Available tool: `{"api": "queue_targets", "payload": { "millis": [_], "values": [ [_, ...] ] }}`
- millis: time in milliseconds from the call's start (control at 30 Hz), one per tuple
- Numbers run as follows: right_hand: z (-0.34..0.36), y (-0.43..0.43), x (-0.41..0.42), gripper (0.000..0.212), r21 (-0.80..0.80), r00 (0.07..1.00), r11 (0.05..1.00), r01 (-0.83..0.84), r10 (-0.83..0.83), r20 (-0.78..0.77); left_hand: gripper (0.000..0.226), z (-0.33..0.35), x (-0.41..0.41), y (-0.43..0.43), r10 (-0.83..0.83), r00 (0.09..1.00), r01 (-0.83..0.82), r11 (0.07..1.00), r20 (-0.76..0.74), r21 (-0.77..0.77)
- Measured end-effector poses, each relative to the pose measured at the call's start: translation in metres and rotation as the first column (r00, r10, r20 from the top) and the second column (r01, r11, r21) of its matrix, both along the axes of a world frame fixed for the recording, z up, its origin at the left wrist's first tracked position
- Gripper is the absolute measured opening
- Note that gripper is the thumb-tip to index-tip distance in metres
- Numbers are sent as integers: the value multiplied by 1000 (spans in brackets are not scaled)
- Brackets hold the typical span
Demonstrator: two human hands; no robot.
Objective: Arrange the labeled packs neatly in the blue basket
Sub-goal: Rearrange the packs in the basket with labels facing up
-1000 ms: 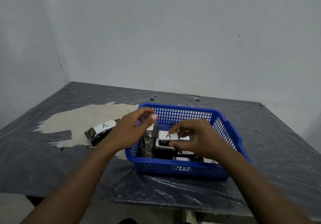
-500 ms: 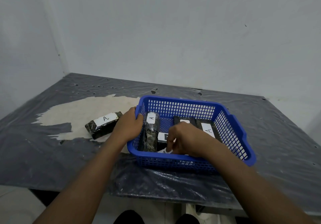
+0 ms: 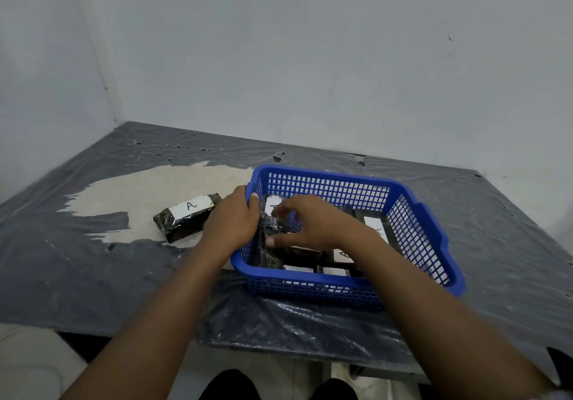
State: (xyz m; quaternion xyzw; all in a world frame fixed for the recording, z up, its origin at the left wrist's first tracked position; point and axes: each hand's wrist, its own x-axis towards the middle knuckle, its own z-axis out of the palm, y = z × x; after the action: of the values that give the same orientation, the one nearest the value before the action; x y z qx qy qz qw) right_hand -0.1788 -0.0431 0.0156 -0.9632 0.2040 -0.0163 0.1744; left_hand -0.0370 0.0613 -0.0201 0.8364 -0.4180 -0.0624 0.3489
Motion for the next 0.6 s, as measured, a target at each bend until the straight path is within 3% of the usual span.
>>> {"api": "queue_targets", "payload": {
  "millis": [100,300,500,600],
  "values": [
    [-5,5,13,82,18,980,1000,0,4,-201,39,1,-1,2,-4,1000,4,1000,18,-2],
    [-6,5,17,86,90,982,996,5,12,-190,42,0,-1,0,19,999,-19,1000,31,5],
    [3,-5,3,52,302,1000,953,-17,9,29,44,-1,-2,0,34,999,-34,999,18,-3],
    [13,-15,-11,36,368,991,926,-80,33,132,49,-3,-1,2,82,995,-85,995,-63,-46]
  ]
}}
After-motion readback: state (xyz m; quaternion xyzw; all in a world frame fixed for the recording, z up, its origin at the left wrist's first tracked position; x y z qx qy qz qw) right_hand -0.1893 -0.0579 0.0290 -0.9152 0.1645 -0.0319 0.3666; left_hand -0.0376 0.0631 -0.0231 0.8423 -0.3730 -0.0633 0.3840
